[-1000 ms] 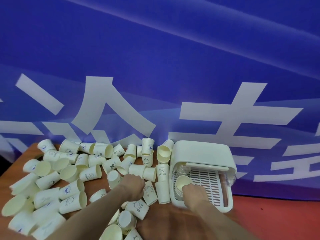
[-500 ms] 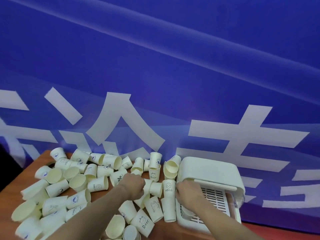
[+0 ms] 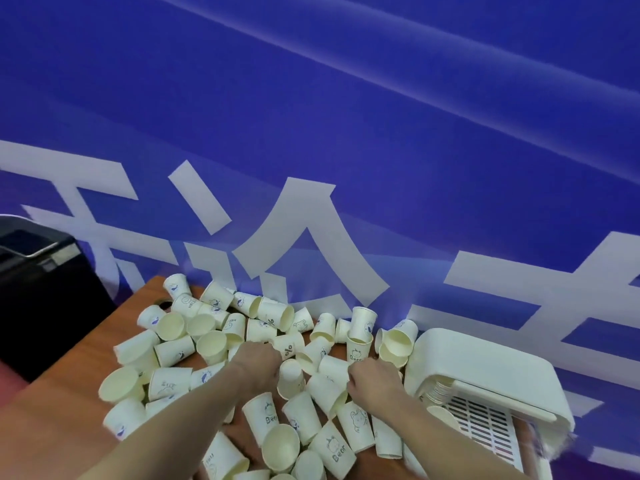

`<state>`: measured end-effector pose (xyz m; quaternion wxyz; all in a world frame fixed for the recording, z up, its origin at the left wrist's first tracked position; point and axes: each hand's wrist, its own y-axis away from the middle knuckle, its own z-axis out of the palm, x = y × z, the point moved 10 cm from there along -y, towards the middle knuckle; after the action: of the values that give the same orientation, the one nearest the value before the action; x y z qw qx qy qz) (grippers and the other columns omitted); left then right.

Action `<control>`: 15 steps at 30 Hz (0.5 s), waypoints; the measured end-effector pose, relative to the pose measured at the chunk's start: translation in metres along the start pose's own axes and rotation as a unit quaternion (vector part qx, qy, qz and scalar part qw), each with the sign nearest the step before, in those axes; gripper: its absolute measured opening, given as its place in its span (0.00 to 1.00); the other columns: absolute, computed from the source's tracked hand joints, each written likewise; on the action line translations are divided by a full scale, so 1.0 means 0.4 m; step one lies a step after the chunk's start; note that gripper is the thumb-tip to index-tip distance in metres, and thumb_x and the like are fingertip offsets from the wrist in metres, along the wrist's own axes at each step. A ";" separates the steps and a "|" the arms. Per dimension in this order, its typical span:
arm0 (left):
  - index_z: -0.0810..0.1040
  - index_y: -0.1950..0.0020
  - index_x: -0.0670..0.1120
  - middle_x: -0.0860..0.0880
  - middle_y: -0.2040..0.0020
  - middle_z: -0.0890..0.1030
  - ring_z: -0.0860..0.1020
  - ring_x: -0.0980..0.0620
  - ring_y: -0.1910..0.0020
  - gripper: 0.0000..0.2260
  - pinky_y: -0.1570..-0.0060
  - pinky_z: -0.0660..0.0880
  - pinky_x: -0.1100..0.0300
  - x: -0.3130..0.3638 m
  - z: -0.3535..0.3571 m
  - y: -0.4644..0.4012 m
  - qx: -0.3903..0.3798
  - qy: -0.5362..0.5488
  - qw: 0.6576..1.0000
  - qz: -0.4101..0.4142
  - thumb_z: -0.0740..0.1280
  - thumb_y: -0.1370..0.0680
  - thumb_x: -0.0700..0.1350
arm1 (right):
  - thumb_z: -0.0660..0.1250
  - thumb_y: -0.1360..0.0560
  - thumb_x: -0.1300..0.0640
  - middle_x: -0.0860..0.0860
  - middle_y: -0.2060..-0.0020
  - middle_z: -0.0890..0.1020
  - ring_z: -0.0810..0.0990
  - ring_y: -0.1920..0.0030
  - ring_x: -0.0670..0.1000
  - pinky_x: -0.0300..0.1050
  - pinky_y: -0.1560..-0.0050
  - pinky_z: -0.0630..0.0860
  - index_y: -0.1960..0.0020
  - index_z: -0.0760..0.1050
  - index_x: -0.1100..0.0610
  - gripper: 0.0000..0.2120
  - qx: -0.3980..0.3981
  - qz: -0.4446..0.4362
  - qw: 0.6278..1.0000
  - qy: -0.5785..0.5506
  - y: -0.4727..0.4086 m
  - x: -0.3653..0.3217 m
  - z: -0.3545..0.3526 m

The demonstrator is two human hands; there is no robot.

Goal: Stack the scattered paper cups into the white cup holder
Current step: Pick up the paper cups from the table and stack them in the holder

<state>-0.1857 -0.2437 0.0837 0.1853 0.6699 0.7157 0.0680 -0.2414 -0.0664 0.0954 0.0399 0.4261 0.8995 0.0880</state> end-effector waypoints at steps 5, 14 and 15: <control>0.79 0.45 0.45 0.45 0.47 0.82 0.80 0.43 0.48 0.14 0.55 0.72 0.55 -0.062 0.046 -0.015 -0.027 -0.007 1.000 -0.006 0.58 0.21 0.50 | 0.58 0.22 0.55 0.55 0.49 0.81 0.80 0.48 0.58 0.46 0.57 0.67 0.47 0.78 0.57 0.12 -0.019 -0.010 1.000 -0.001 -0.067 -0.070 0.032; 0.78 0.42 0.46 0.47 0.44 0.80 0.79 0.46 0.45 0.12 0.56 0.70 0.56 -0.178 0.142 -0.113 -0.054 0.011 0.997 -0.050 0.60 0.21 0.47 | 0.58 0.21 0.56 0.54 0.48 0.81 0.80 0.47 0.56 0.44 0.57 0.66 0.45 0.78 0.57 0.11 -0.060 0.000 0.998 0.019 -0.186 -0.115 0.107; 0.77 0.41 0.46 0.47 0.44 0.79 0.79 0.46 0.45 0.12 0.55 0.71 0.57 -0.189 0.149 -0.128 -0.054 0.024 0.996 -0.060 0.60 0.21 0.47 | 0.59 0.21 0.56 0.53 0.49 0.81 0.80 0.48 0.56 0.44 0.58 0.66 0.46 0.78 0.56 0.10 -0.066 0.006 0.998 0.016 -0.202 -0.114 0.113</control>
<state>-0.2098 -0.3320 0.0243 0.2077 0.6127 0.7544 0.1109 -0.2671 -0.1463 0.0354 0.0531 0.4263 0.8898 0.1542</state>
